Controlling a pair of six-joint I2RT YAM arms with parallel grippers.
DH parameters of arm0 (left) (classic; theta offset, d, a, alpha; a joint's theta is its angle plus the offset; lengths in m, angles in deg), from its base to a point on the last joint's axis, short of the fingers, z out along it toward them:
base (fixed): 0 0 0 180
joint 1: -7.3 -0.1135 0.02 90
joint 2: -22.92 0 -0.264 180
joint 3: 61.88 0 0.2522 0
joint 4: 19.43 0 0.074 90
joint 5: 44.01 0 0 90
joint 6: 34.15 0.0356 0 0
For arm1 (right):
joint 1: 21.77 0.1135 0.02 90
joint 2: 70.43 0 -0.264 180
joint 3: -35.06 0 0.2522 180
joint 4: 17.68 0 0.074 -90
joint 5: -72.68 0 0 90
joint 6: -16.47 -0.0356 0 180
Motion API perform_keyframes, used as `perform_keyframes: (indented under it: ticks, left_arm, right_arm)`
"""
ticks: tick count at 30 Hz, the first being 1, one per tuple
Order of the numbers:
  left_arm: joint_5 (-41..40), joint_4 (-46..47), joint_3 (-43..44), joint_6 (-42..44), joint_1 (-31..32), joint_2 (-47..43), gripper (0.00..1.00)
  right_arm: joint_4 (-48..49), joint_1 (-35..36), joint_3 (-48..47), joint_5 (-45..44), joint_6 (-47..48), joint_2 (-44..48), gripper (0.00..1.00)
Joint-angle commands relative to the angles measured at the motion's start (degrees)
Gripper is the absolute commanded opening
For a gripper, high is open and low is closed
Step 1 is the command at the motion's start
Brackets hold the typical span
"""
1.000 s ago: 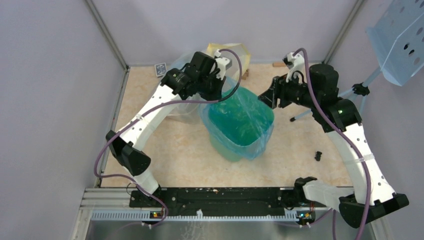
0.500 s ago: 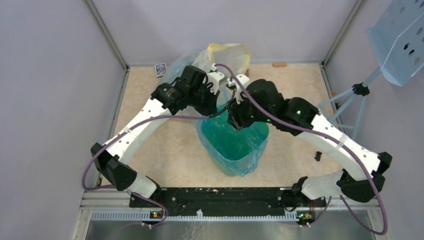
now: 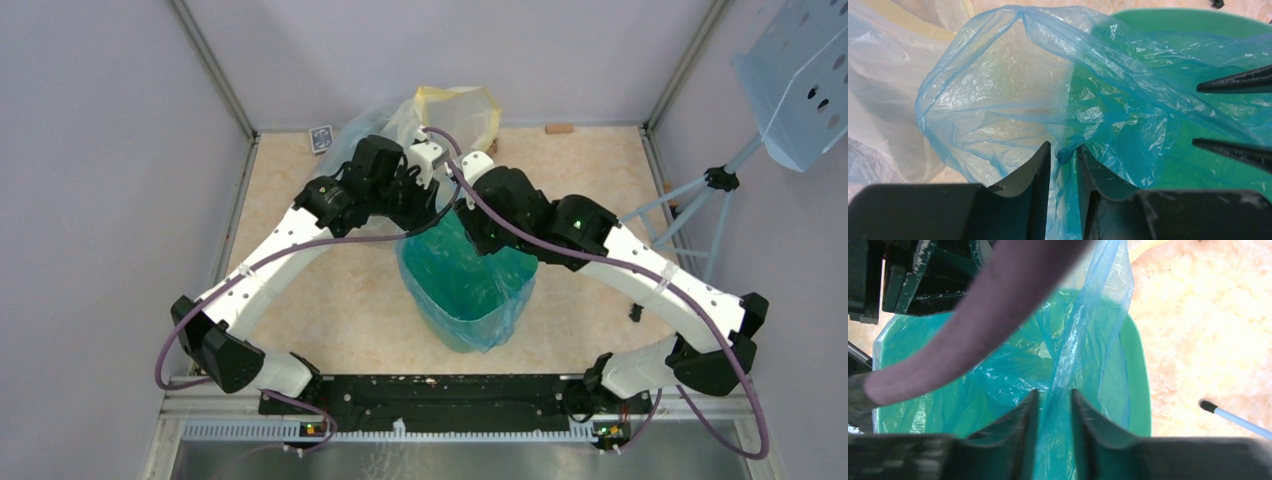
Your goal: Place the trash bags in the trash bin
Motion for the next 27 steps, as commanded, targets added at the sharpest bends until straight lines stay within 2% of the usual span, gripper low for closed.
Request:
perform_keyframes:
  ticks: [1,2,4,6,11,21,27]
  left_arm:
    - [1.6,3.5,-0.8,0.8,0.1,-2.4,0.31]
    - [1.9,3.4,-1.1,0.8,0.1,-2.4,0.31]
    - [2.1,3.4,-1.4,0.8,0.1,-2.6,0.31]
    - [2.4,3.2,-2.0,2.0,0.1,-2.6,0.31]
    - [2.9,3.4,-3.0,2.7,0.1,-2.7,0.31]
    - [3.2,5.0,-4.6,3.0,0.1,-2.9,0.30]
    - [3.8,5.7,-5.4,3.5,0.1,-2.9,0.30]
  right_arm:
    - [-0.8,0.2,-1.1,-2.0,-1.5,0.9,0.08]
    - [-0.7,0.1,-1.1,-2.4,-1.7,1.2,0.04]
    - [0.4,-0.7,-0.6,-2.5,-1.9,2.5,0.02]
    - [1.6,-4.3,0.3,1.1,-1.8,4.0,0.00]
    - [4.1,-12.9,2.9,7.8,-2.4,7.6,0.00]
    - [4.7,-31.5,9.5,22.3,-4.1,8.7,0.00]
    - [7.3,-34.7,11.9,25.7,-5.1,6.9,0.00]
